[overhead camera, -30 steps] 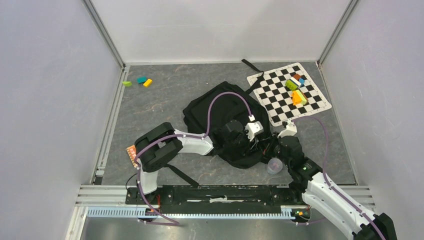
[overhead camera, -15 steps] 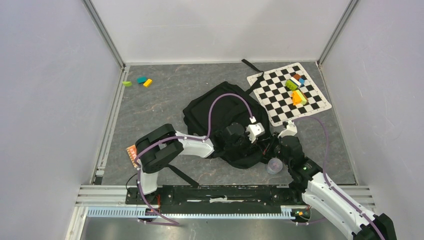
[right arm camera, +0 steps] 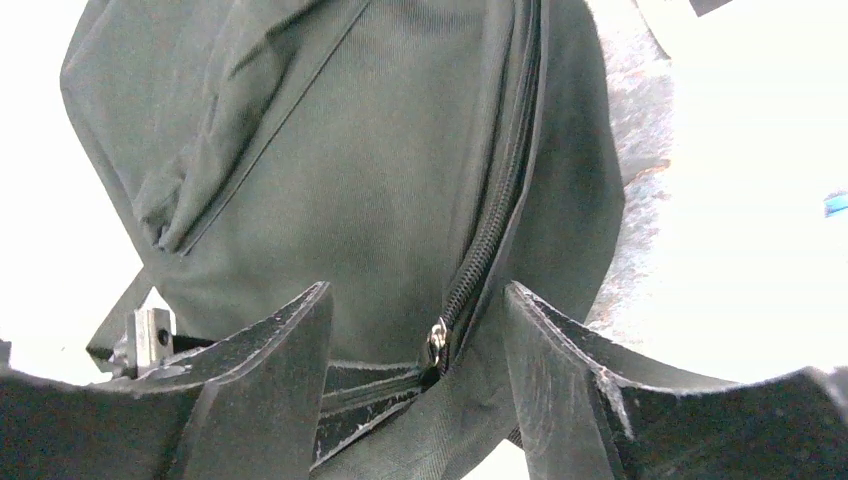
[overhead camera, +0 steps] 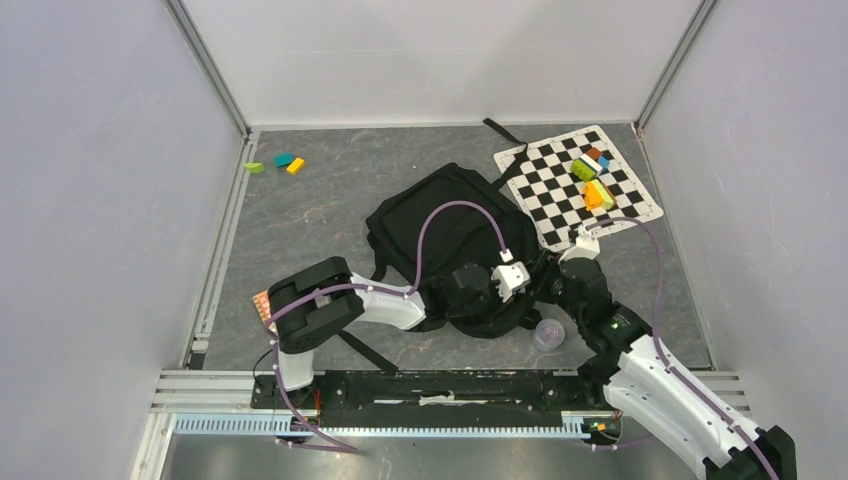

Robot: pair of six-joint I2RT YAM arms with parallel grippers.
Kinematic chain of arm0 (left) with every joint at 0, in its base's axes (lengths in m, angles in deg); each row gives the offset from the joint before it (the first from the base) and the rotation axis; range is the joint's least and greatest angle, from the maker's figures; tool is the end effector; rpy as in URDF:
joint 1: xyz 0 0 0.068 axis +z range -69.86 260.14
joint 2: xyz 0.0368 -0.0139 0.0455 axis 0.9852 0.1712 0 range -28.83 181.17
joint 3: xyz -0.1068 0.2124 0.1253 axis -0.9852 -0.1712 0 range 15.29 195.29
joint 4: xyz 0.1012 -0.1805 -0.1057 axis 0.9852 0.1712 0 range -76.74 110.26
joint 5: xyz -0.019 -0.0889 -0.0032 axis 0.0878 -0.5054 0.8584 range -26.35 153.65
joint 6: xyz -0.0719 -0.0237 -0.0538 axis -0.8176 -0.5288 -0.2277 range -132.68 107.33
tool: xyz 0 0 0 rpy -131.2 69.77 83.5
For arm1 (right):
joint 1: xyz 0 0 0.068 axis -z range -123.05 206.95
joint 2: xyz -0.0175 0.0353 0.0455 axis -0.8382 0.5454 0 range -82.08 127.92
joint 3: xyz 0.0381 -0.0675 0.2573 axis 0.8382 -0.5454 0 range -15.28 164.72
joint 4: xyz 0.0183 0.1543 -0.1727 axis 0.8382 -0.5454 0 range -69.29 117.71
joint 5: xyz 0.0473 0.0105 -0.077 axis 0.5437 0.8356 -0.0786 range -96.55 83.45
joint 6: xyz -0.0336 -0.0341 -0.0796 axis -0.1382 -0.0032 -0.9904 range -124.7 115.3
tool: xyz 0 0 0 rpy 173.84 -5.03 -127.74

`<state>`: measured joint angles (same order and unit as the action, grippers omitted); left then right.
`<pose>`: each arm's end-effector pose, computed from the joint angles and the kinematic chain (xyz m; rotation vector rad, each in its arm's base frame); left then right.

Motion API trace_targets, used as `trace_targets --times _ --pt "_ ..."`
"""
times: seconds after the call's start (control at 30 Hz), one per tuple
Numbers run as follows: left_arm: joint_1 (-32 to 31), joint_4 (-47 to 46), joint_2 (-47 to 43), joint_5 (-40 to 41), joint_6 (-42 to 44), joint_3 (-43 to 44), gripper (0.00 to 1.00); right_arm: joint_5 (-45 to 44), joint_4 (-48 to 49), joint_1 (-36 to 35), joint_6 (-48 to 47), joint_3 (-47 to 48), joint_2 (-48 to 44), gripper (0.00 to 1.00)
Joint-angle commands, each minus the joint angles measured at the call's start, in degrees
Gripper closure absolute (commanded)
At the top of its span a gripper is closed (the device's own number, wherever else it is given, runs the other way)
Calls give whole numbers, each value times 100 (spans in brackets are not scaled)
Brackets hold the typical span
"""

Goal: Pack the student bag
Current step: Zip the student bag at the center of the board.

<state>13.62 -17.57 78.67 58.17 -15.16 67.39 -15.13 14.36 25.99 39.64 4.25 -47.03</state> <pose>0.1566 -0.3810 0.1540 1.1705 1.7502 -0.8486 0.1491 0.0750 0.1877 0.3422 2.1063 0.6425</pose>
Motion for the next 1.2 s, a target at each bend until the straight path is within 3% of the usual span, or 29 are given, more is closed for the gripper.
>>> trace_targets --times 0.0,0.13,0.47,0.57,0.77,1.17 --pt "-126 -98 -360 334 108 -50 98 -839 -507 -2 -356 630 144 33" --pt "-206 -86 -440 466 66 -60 98 -1285 -636 -6 -602 736 245 37" --pt "-490 74 -640 1093 237 -83 98 -1326 -230 11 -816 662 726 51" --pt "-667 107 -725 1463 505 -135 98 -1196 -59 41 -847 648 799 62" --pt "-1066 192 -834 2428 925 -255 98 -1105 99 118 -879 673 987 100" --pt "-1240 201 -1554 2969 696 -1052 98 -1315 321 338 -1067 801 1165 100"
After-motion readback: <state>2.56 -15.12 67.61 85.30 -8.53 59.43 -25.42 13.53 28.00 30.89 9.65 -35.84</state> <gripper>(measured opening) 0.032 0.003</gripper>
